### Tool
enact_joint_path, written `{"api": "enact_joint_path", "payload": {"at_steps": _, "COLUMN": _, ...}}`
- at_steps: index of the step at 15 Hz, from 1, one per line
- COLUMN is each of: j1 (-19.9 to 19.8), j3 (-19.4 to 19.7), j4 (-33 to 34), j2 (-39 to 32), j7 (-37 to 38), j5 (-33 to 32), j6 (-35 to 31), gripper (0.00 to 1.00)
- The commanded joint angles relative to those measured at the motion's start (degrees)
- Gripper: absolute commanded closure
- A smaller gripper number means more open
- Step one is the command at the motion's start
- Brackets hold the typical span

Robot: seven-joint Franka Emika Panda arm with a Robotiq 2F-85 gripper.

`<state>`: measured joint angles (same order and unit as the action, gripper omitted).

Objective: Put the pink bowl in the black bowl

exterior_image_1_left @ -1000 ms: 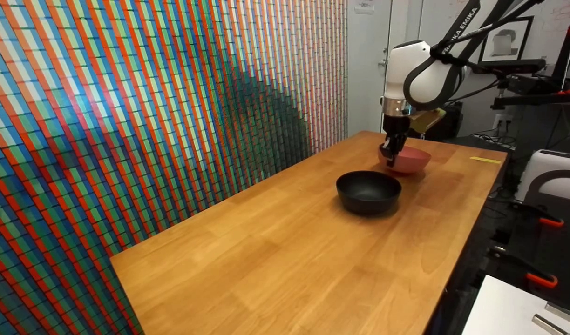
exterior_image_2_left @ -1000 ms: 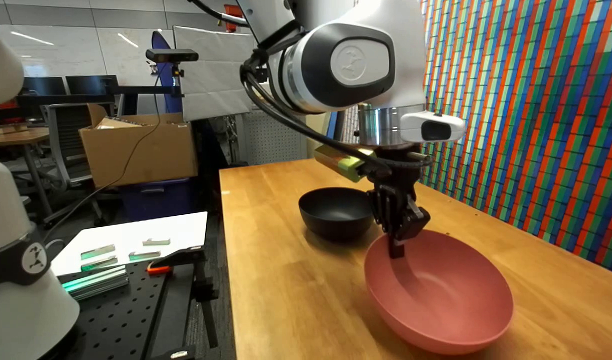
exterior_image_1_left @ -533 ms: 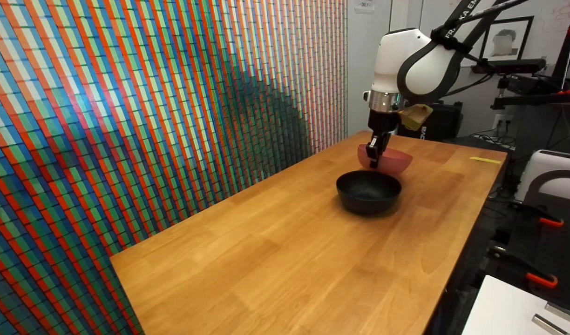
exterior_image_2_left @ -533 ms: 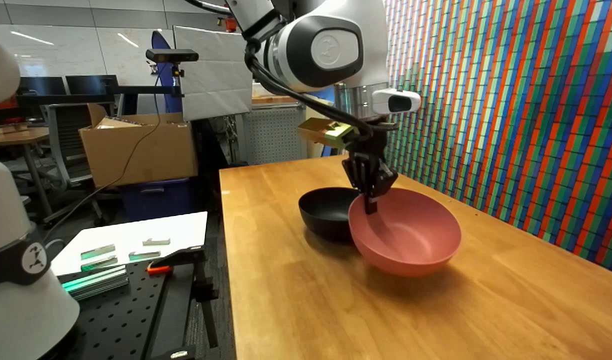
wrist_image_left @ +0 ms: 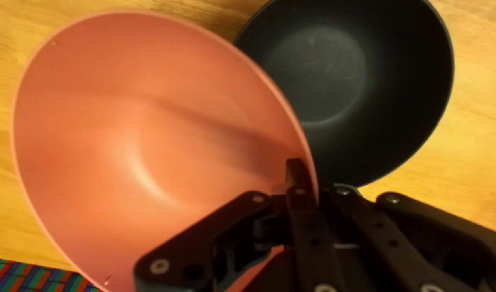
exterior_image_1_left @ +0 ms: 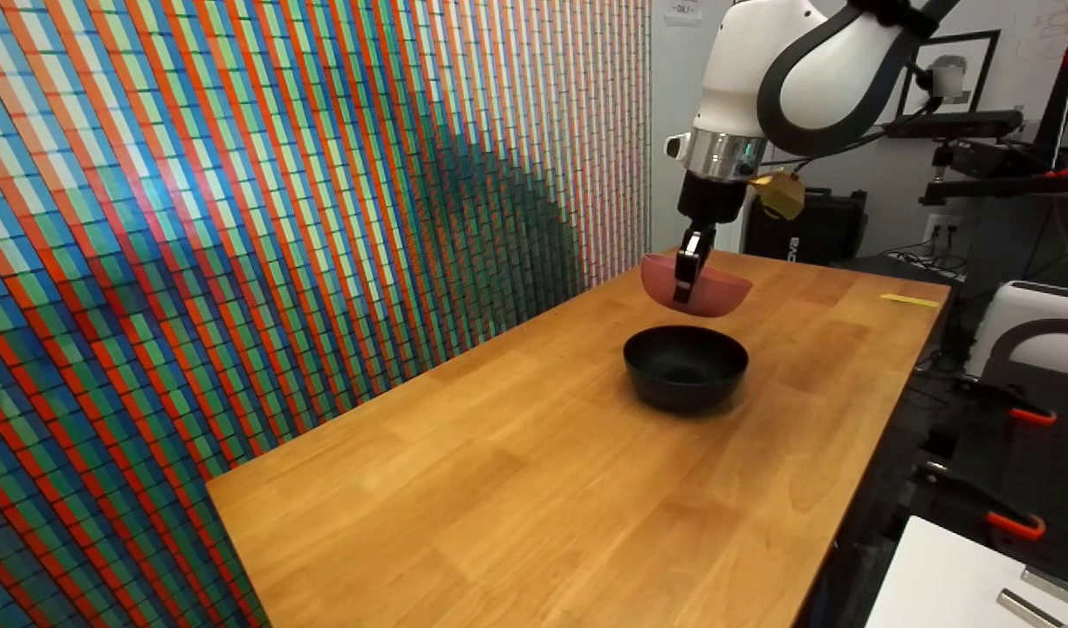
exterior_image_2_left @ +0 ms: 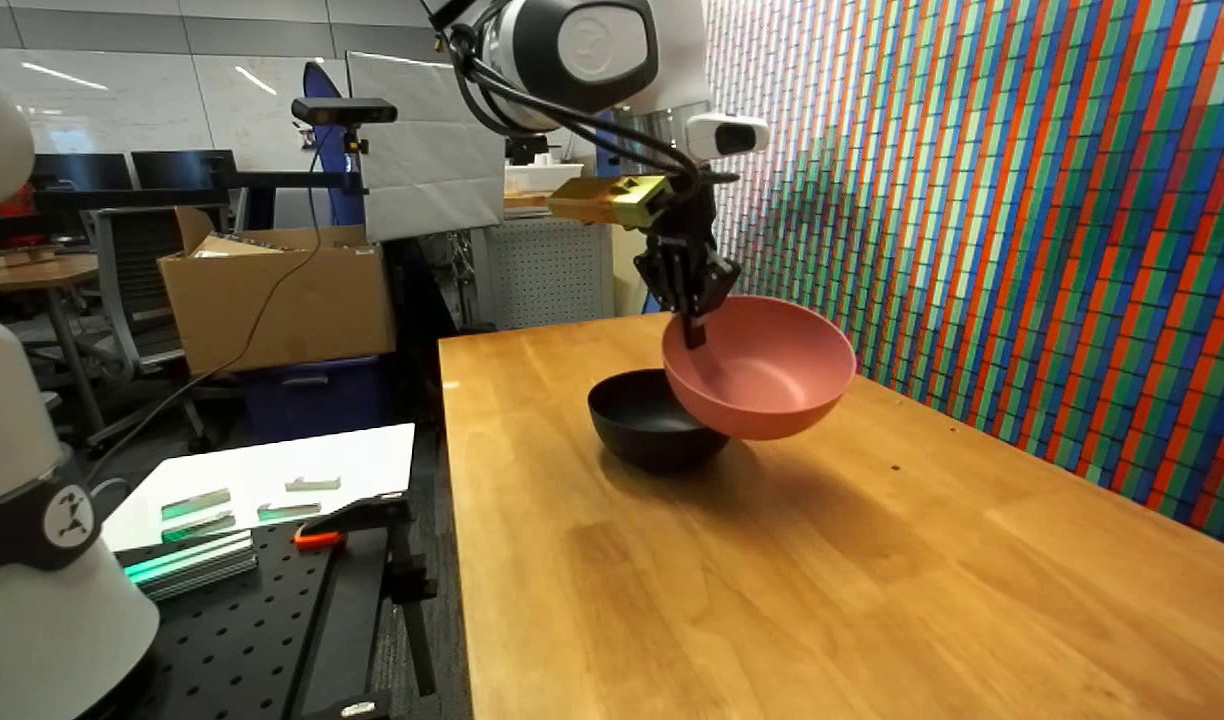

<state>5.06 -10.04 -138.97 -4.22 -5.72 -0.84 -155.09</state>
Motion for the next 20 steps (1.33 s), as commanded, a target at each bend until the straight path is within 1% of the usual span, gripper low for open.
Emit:
{"api": "enact_joint_path", "payload": {"at_steps": 1, "j1": 1.67, "j3": -0.67, "j4": -2.45, "j2": 4.03, "j7": -4.5, "j5": 3.03, "j6": 0.85, "gripper": 0.95}}
{"api": "enact_joint_path", "payload": {"at_steps": 7, "j1": 4.5, "j3": -1.18, "j4": -3.9, "j2": 1.49, "j7": -4.29, "j5": -0.74, "j6": -0.13, "gripper": 0.95}}
{"api": "enact_joint_path", "payload": {"at_steps": 12, "j1": 5.66, "j3": -1.27, "j4": -3.71, "j2": 0.13, "j7": -3.86, "j5": -4.07, "j6": -0.25, "gripper": 0.95}}
{"api": "enact_joint_path", "payload": {"at_steps": 16, "j1": 6.06, "j3": -1.44, "j4": -3.38, "j2": -0.77, "j7": -3.83, "j5": -5.56, "j6": -0.07, "gripper": 0.94}}
{"api": "enact_joint_path", "payload": {"at_steps": 20, "j1": 6.61, "j3": -2.13, "j4": -3.05, "j2": -1.69, "j7": -4.41, "j5": -5.48, "j6": 0.19, "gripper": 0.94}}
